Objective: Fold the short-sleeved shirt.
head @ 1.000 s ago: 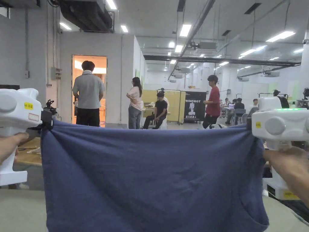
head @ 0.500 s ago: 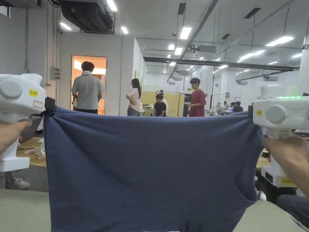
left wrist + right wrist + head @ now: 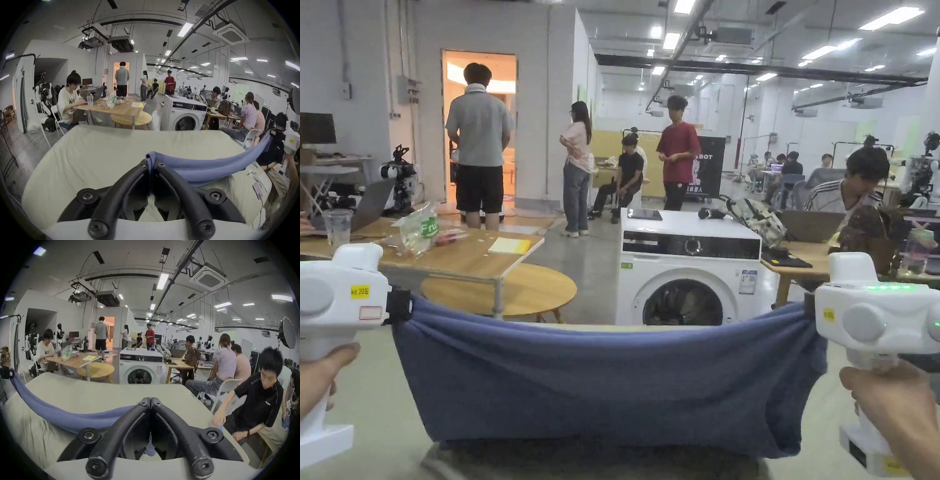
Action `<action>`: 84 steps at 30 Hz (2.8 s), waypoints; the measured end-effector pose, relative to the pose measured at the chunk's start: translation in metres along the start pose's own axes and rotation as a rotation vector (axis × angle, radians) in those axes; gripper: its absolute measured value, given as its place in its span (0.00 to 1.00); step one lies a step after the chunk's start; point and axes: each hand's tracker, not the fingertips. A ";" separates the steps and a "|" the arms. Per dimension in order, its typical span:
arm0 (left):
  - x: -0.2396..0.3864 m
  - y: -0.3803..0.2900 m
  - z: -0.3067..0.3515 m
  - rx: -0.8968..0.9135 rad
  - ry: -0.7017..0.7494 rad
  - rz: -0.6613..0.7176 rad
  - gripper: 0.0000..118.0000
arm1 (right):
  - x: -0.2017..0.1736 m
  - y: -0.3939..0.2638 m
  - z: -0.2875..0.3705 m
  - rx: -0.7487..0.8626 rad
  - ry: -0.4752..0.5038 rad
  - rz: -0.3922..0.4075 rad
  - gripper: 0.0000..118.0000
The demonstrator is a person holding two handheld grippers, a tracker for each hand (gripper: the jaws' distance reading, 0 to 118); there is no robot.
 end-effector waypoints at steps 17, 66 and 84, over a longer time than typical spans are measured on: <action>0.002 -0.222 0.090 -0.200 -0.024 0.052 0.00 | 0.013 -0.200 0.109 -0.309 0.030 0.098 0.00; 0.050 -0.244 0.100 -0.091 0.076 -0.007 0.00 | -0.085 -0.233 0.139 0.051 0.107 -0.046 0.00; 0.003 -0.306 0.042 -0.632 0.150 0.125 0.50 | -0.059 -0.264 0.120 -0.180 0.087 -0.003 0.00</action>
